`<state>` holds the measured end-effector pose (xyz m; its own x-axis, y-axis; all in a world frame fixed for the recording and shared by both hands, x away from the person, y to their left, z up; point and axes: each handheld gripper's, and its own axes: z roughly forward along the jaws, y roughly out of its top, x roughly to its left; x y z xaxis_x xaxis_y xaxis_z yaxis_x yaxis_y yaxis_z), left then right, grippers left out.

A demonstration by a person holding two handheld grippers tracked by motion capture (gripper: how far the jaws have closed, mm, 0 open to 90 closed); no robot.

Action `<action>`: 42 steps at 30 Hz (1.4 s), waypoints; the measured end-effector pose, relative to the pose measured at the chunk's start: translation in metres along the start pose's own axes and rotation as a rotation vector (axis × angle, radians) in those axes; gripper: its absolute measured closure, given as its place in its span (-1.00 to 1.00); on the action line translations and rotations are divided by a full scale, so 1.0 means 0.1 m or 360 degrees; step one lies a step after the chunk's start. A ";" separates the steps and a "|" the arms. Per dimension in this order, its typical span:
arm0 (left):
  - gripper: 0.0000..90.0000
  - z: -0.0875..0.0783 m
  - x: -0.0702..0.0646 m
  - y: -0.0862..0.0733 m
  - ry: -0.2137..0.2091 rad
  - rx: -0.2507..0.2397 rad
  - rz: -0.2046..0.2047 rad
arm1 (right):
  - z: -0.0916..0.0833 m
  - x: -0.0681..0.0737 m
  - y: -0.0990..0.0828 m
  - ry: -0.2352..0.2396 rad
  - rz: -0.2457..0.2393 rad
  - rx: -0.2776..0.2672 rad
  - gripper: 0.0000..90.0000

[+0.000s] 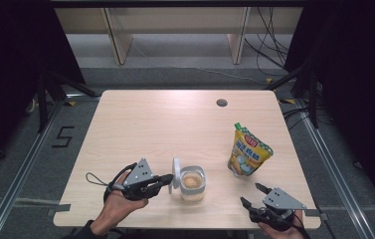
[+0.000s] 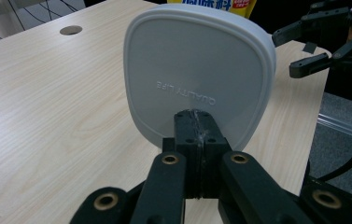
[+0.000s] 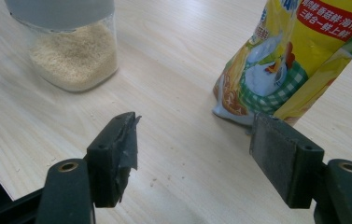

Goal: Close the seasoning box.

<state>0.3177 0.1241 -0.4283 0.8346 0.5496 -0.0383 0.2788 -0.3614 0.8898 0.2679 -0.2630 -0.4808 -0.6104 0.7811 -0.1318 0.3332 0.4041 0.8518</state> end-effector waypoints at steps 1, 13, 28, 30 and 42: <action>0.97 0.02 0.01 0.01 -0.0020 -0.0005 0.0013 | 0.00 0.00 0.00 -0.0003 -0.0003 -0.0003 -0.26; 0.98 0.17 -0.03 0.11 -0.0028 0.0037 0.0036 | 0.00 0.01 0.00 0.0005 -0.0007 0.0015 -0.26; 0.97 -0.05 -0.04 0.05 -0.0047 0.0015 0.0014 | 0.01 0.01 0.00 0.0015 -0.0028 0.0006 -0.26; 0.97 -0.10 -0.01 0.00 -0.0045 0.0002 -0.0018 | 0.01 0.02 0.00 0.0012 -0.0034 0.0001 -0.26; 0.75 -0.25 0.07 -0.30 -0.0080 0.0009 -0.0067 | 0.02 0.02 0.00 0.0019 -0.0027 0.0012 -0.27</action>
<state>0.3035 0.1578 -0.4437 0.8447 0.5260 -0.0987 0.3170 -0.3431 0.8842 0.2684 -0.2608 -0.4816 -0.6246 0.7684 -0.1398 0.3281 0.4206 0.8458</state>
